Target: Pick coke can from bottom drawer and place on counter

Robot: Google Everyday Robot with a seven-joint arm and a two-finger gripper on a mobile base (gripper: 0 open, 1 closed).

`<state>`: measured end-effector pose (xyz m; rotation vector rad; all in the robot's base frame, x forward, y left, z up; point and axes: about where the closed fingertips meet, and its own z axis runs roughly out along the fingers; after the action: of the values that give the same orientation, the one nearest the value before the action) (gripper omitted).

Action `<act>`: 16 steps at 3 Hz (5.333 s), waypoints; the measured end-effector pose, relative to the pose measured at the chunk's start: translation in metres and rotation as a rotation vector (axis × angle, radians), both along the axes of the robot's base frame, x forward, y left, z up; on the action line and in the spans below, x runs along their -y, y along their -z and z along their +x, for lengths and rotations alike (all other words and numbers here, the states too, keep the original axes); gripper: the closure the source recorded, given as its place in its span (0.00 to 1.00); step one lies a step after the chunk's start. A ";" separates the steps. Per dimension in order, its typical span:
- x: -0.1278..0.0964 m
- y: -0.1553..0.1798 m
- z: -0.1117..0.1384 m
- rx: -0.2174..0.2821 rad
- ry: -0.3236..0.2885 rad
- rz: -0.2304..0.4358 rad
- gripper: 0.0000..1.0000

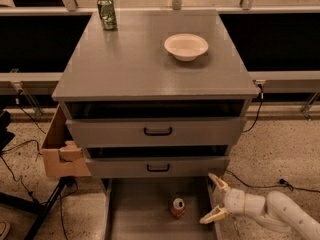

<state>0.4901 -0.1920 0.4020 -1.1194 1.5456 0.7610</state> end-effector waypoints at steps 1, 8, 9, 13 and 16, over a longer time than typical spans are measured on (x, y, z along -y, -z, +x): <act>0.000 0.000 0.000 0.000 0.000 0.000 0.00; -0.096 0.229 0.031 -0.086 -0.099 -0.078 0.48; -0.098 0.227 0.030 -0.106 -0.093 -0.056 0.71; -0.017 -0.083 -0.073 -0.276 -0.141 0.189 1.00; 0.047 -0.322 0.012 -0.245 0.031 0.035 1.00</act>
Offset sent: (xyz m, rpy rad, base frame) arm 0.0162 0.0377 -0.1030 -0.0361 0.0487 0.0262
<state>0.5021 -0.2391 0.7243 -1.0028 1.7422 0.9278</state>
